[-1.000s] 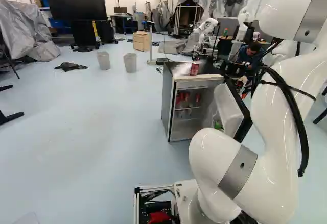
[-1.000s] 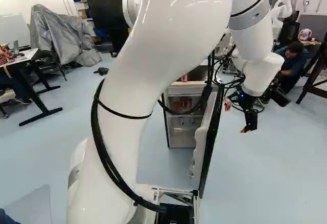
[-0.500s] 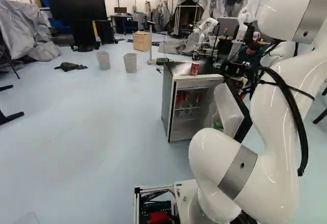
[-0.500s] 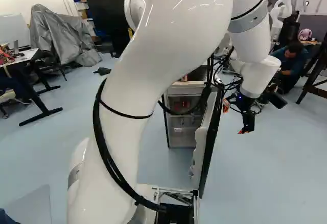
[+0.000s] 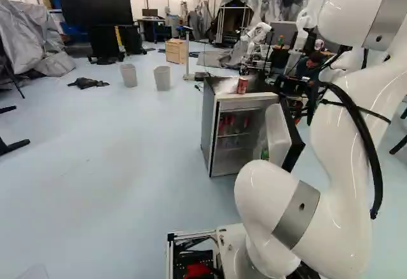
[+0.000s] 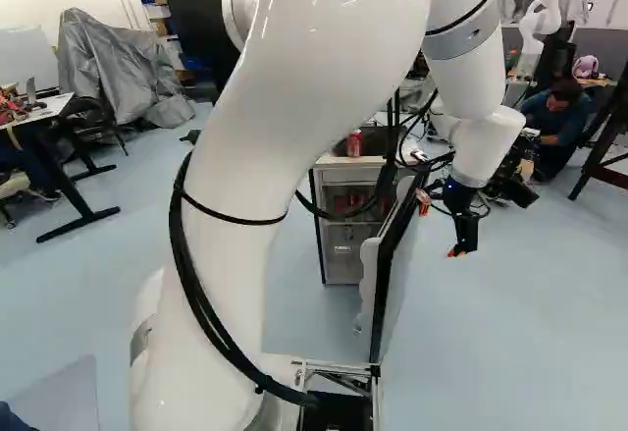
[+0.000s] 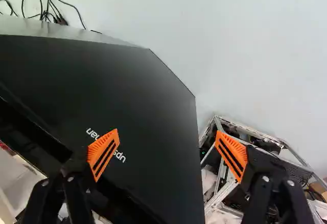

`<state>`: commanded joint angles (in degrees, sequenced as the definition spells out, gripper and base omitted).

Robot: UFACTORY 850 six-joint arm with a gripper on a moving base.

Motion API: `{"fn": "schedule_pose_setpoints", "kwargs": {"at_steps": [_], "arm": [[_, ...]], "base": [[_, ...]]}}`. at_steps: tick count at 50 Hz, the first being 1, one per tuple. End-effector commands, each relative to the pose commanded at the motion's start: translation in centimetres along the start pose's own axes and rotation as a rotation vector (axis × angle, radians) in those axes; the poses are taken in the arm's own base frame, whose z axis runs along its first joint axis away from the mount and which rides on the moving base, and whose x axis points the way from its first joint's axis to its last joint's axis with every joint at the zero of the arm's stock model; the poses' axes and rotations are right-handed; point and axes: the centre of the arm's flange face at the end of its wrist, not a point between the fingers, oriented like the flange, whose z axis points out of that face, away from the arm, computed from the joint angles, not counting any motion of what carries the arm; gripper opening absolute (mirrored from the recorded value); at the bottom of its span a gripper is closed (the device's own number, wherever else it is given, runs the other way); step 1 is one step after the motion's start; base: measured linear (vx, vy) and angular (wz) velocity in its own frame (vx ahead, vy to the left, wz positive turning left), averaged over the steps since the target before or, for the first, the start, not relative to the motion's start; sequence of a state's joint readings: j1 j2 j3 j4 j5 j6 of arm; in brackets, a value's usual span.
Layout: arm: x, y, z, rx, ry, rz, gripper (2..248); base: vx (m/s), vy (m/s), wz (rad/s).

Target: Grab a drink from the fridge

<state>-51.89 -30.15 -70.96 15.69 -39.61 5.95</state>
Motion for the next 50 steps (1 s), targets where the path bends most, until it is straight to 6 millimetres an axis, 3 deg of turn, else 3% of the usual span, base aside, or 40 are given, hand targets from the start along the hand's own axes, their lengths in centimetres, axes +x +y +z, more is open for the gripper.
{"fn": "schedule_pose_setpoints", "kwargs": {"at_steps": [22, 50], "arm": [[-1.6, -1.3, 0.3, -0.004, -0.015, -0.027, 247], [-4.2, -4.5, 0.9, -0.009, -0.038, -0.094, 247]], "base": [[0.0, 0.0, 0.0], [0.0, 0.0, 0.0]]}}
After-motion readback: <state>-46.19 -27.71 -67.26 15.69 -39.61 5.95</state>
